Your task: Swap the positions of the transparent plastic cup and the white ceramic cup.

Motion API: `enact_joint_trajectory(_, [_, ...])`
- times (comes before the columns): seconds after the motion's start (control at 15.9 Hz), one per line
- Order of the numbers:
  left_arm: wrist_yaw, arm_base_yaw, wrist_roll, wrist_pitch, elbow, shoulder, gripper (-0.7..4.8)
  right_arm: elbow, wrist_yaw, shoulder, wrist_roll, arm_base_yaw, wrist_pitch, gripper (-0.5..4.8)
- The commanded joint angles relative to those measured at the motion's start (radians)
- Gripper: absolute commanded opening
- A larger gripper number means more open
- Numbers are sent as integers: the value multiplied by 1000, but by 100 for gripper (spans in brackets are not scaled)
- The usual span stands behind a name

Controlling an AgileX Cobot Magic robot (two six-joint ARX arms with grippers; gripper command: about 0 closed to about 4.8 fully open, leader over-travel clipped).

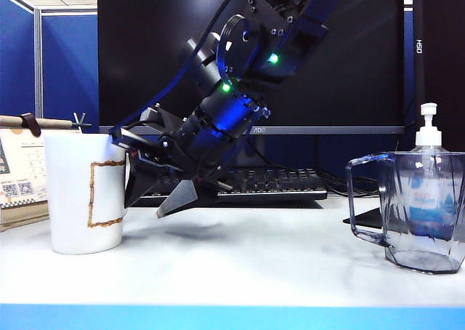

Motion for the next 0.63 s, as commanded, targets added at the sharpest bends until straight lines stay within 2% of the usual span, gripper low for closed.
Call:
enact_joint_trajectory(0.06, [7,0,5,9,0,2,-6,5,82,-50,0,20,-21,274])
enact_joint_trajectory(0.32, [3,0,16,12,1,2,-6,5,118,-122,-13,23,-71,274])
enact_joint_trajectory(0.5, [3,0,39,14,1,2,-6,5,201,-173,-17,29,-140,274])
enact_joint_trajectory(0.63, [3,0,51,13,1,2,-6,5,213,-196,-18,28,-167,274])
